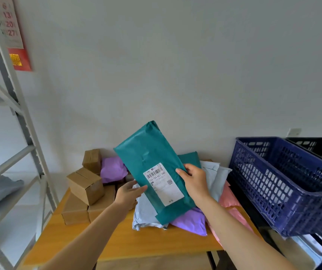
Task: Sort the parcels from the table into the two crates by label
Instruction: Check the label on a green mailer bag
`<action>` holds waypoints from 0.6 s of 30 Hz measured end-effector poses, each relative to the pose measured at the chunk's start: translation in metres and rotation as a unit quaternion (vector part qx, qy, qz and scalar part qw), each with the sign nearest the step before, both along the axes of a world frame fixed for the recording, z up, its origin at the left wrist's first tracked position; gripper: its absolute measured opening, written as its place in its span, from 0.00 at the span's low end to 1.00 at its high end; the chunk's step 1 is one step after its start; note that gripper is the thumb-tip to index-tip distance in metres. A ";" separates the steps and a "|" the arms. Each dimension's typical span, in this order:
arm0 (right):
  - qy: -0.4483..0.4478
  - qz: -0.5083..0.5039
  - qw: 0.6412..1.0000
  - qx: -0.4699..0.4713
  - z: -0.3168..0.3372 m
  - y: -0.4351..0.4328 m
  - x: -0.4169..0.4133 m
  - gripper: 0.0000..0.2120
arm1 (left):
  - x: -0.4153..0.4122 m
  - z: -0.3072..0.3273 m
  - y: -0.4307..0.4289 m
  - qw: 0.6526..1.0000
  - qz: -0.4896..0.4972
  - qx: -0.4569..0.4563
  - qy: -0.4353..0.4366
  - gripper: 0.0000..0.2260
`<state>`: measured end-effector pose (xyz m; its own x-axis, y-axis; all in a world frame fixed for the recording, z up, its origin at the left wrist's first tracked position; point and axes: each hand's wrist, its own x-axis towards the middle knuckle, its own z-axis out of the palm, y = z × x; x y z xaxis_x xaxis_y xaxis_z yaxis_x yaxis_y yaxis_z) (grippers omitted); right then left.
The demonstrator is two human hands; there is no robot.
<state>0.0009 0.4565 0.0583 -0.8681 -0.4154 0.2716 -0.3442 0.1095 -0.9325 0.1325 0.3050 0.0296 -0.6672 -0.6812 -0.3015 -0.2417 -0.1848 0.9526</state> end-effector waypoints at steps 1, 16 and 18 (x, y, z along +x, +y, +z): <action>-0.014 0.001 1.000 -0.015 0.002 0.002 0.002 0.03 | 0.000 0.000 0.000 1.000 -0.010 0.000 0.008 0.26; -0.070 0.023 0.997 0.013 -0.012 0.026 0.017 0.16 | 0.009 0.026 -0.022 0.996 -0.048 -0.055 0.044 0.17; -0.066 0.013 0.998 0.007 -0.013 0.028 0.019 0.17 | 0.009 0.028 -0.019 0.995 -0.053 -0.069 0.046 0.14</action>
